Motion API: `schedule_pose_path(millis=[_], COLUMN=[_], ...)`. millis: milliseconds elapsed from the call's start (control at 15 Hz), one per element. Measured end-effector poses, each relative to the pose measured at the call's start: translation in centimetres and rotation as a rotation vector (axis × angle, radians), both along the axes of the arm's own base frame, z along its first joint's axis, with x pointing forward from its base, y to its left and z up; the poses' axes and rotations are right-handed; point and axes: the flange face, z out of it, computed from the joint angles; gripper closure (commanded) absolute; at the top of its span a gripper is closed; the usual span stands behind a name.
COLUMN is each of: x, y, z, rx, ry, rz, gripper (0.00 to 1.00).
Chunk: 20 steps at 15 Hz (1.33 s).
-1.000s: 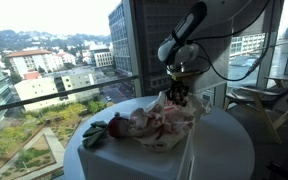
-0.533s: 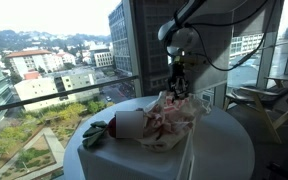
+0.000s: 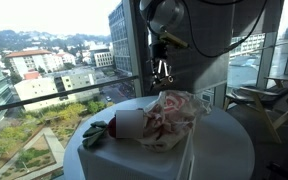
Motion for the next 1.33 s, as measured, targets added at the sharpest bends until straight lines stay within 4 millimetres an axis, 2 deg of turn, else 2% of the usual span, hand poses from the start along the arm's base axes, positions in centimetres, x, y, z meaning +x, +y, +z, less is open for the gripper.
schedule_pose_path(millis=[200, 333, 400, 533, 667, 733, 800, 933, 1067, 1200, 1333], x=[-1.1, -2.7, -3.3, -3.6, -3.8, -4.0, -4.3, -4.8, -5.0, -4.5, -3.5], y=[7.4, 12.7, 14.7, 17.6, 19.1, 19.6, 20.0, 20.7, 20.9, 20.2, 18.0], z=[2.2, 2.7, 2.3, -1.0, -5.7, -8.0, -9.9, -12.4, -12.6, -11.6, -9.7], rx=[0.022, 0.034, 0.030, 0.008, -0.017, -0.031, -0.040, -0.050, -0.049, -0.048, -0.044], ry=[-0.048, -0.059, -0.065, -0.067, -0.053, -0.045, -0.036, -0.025, -0.027, -0.045, -0.078], rz=[0.126, 0.211, 0.247, 0.308, 0.354, 0.372, 0.388, 0.405, 0.408, 0.395, 0.358], gripper=[0.83, 0.83, 0.83, 0.83, 0.83, 0.43, 0.43, 0.29, 0.14, 0.00, 0.00])
